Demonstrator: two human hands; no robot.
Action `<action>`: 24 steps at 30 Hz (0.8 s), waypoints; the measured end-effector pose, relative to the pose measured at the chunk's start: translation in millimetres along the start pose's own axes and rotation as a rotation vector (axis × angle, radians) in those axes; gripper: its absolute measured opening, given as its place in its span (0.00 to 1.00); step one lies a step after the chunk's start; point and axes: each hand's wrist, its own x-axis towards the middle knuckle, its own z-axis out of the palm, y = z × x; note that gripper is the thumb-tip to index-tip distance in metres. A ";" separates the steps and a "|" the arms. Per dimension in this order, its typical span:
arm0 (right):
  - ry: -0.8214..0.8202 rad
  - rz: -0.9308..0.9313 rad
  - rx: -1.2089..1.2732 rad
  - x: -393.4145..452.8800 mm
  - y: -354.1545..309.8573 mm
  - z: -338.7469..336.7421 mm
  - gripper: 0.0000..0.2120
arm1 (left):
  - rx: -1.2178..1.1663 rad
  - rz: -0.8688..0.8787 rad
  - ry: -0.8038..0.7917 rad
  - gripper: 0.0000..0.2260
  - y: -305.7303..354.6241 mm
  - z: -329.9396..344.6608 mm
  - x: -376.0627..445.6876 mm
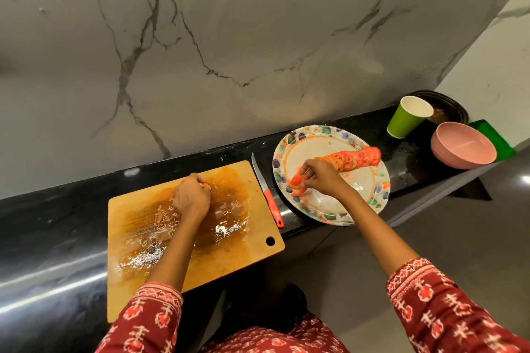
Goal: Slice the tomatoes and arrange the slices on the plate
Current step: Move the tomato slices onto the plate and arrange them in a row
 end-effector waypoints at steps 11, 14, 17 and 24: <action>0.249 0.047 0.052 18.2 2.2 17.9 0.08 | -0.001 0.076 -0.038 0.03 17.7 -1.7 -11.5; 0.222 0.042 0.103 17.4 6.7 16.3 0.10 | -0.071 0.161 -0.146 0.03 49.0 9.8 -19.9; 0.207 0.011 0.141 15.0 12.8 10.6 0.12 | -0.144 0.252 -0.313 0.02 82.9 32.5 -29.1; 0.242 -0.075 0.177 9.8 33.2 -1.2 0.11 | -0.009 0.293 -0.349 0.04 110.4 64.5 -31.9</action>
